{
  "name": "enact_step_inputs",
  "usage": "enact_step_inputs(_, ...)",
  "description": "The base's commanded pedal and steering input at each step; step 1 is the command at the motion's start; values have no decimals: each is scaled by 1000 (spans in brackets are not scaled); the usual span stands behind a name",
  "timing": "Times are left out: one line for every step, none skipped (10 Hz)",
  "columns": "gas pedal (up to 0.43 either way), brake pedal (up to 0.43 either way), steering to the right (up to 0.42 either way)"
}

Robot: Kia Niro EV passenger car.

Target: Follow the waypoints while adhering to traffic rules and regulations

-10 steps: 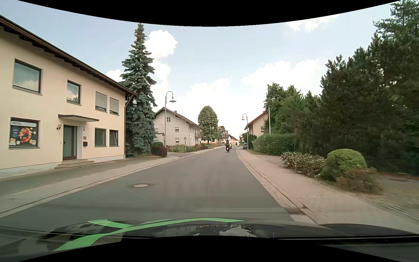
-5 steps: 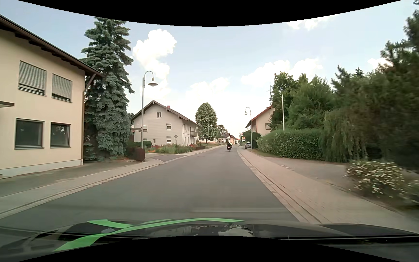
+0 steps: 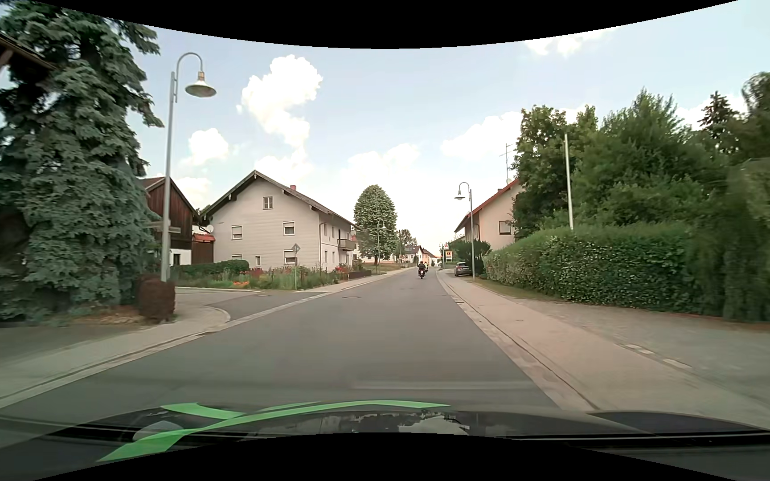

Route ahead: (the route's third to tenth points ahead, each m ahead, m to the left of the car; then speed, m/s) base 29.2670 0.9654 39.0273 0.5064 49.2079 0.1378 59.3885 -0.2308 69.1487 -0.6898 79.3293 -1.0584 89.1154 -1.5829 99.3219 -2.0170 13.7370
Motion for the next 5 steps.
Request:
enact_step_inputs(228, 0, 0)
enact_step_inputs(209, 0, 0)
enact_step_inputs(197, 0, 1)
enact_step_inputs(197, 0, 5)
enact_step_inputs(197, 0, 8)
